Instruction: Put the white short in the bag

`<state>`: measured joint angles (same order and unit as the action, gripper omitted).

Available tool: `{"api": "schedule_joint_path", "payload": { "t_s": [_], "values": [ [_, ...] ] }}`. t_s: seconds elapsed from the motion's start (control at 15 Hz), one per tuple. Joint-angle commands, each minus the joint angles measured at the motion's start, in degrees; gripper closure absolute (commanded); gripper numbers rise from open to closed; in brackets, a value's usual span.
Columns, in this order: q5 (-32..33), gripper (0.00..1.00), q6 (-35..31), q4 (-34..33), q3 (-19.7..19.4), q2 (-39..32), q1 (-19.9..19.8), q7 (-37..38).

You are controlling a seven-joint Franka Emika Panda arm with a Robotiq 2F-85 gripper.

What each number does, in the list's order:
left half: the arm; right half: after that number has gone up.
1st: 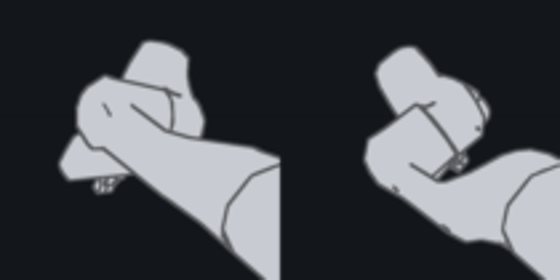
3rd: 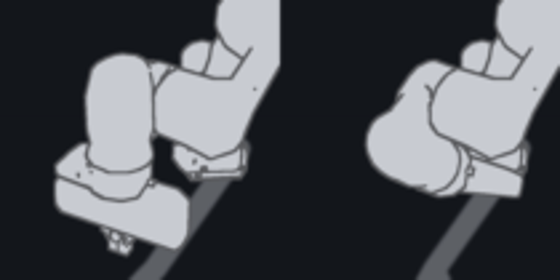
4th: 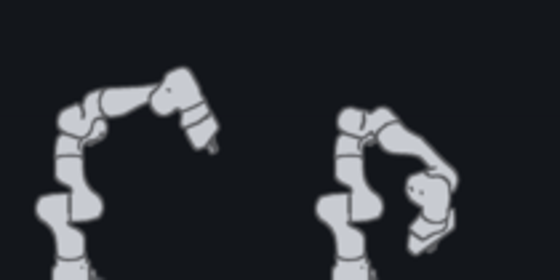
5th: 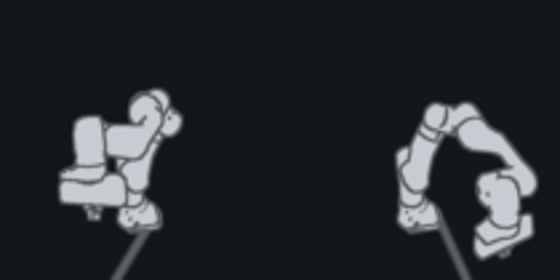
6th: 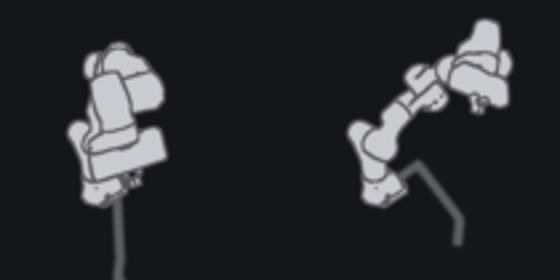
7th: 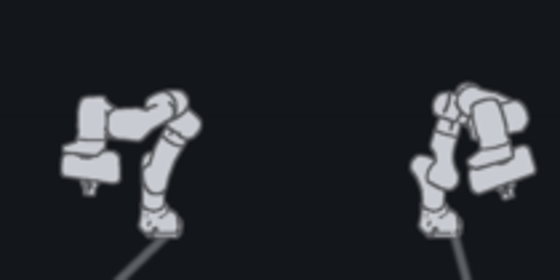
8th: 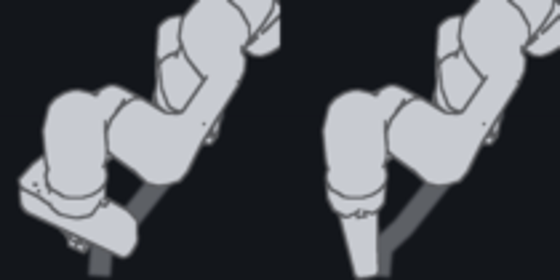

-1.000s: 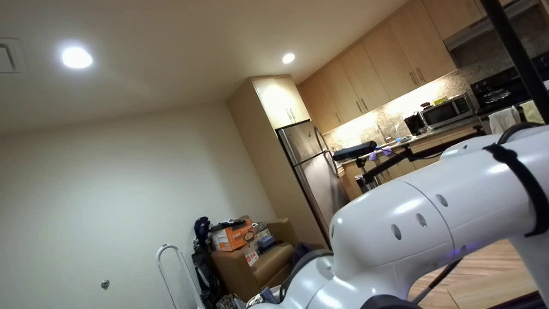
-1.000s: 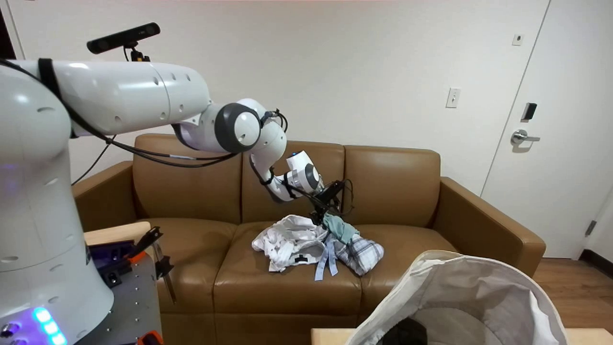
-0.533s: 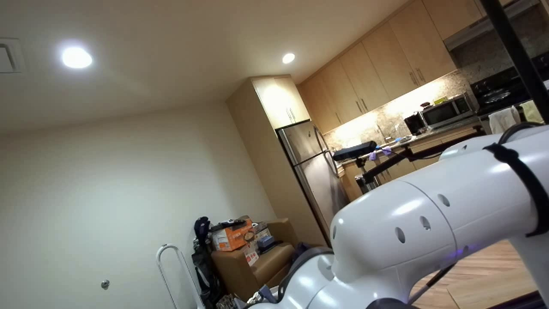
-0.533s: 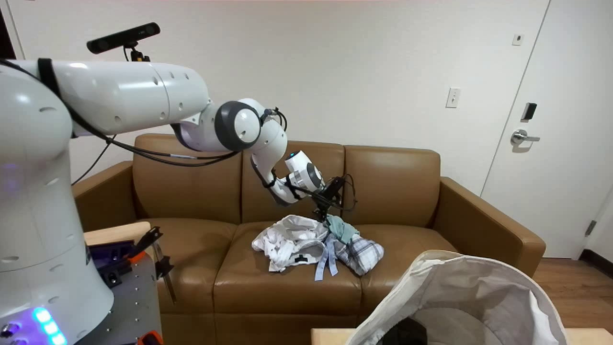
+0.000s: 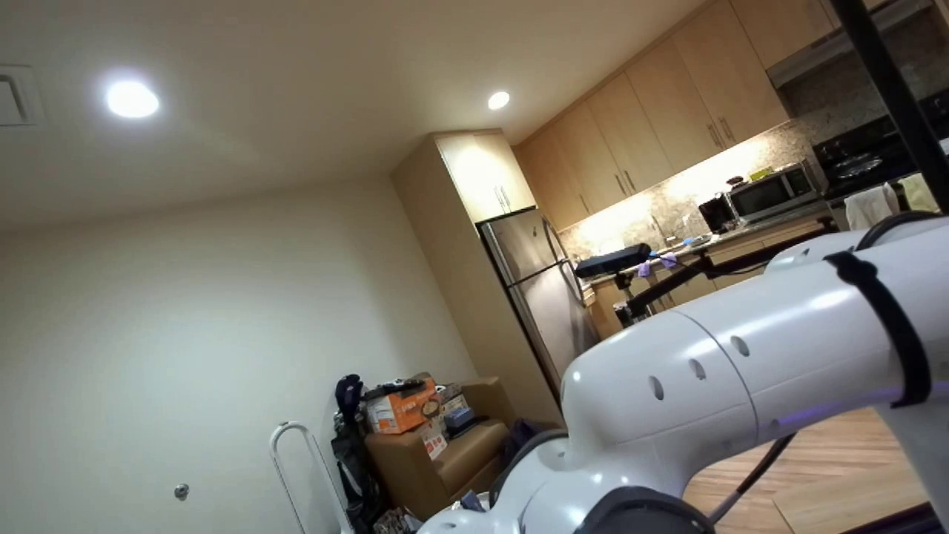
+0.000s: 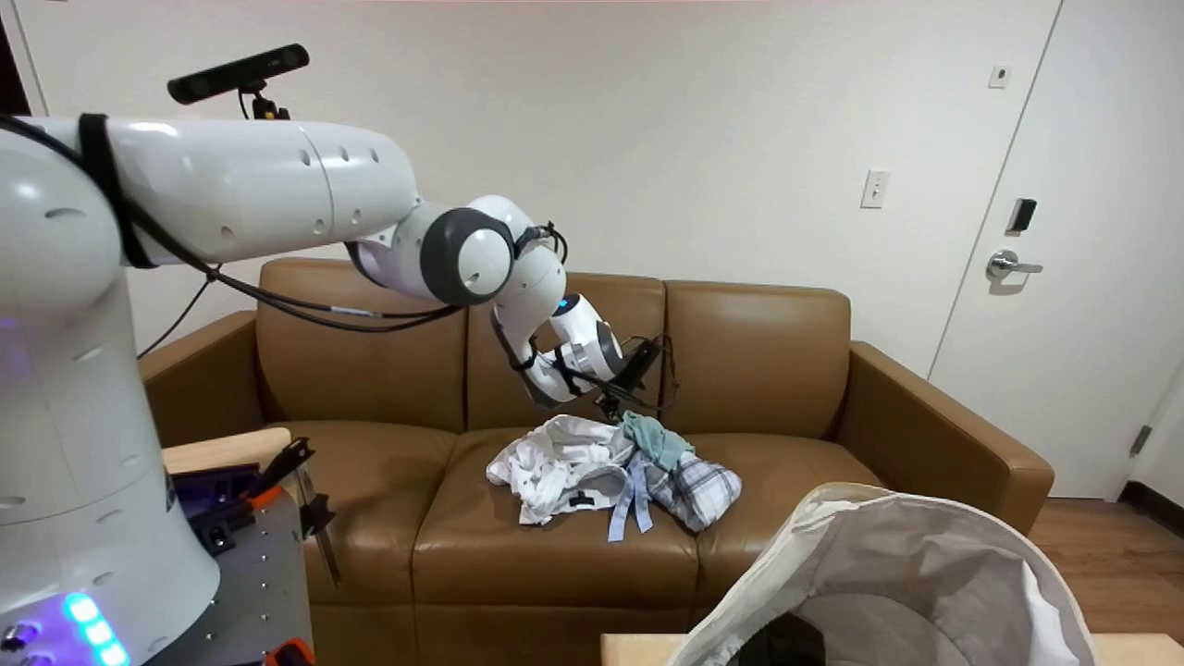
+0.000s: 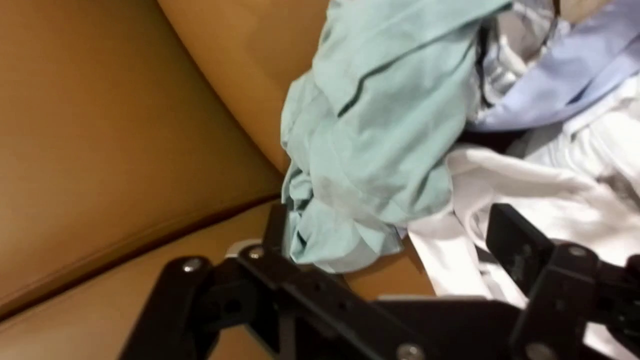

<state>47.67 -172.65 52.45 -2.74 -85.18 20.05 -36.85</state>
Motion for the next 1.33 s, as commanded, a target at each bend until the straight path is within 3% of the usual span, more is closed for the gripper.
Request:
{"api": "schedule_joint_path", "payload": {
  "t_s": [0.0,0.33,0.47,0.73,0.93,1.07,1.27],
  "values": [
    [-0.9,0.0,-1.4,4.0,13.7,0.0,-7.0,-14.6],
    [-6.9,0.0,9.1,9.6,27.4,-0.1,-13.9,-32.5],
    [-13.4,0.0,15.4,10.4,29.0,0.1,-14.5,-39.5],
    [-25.6,0.0,28.3,7.6,27.7,-0.1,-11.9,-49.9],
    [-36.6,0.0,35.2,5.9,24.3,0.1,-8.9,-57.0],
    [-43.4,0.0,37.8,6.0,23.1,0.1,-8.0,-61.0],
    [-52.7,0.0,35.8,6.9,21.0,0.1,-6.6,-64.8]
  ]
}}
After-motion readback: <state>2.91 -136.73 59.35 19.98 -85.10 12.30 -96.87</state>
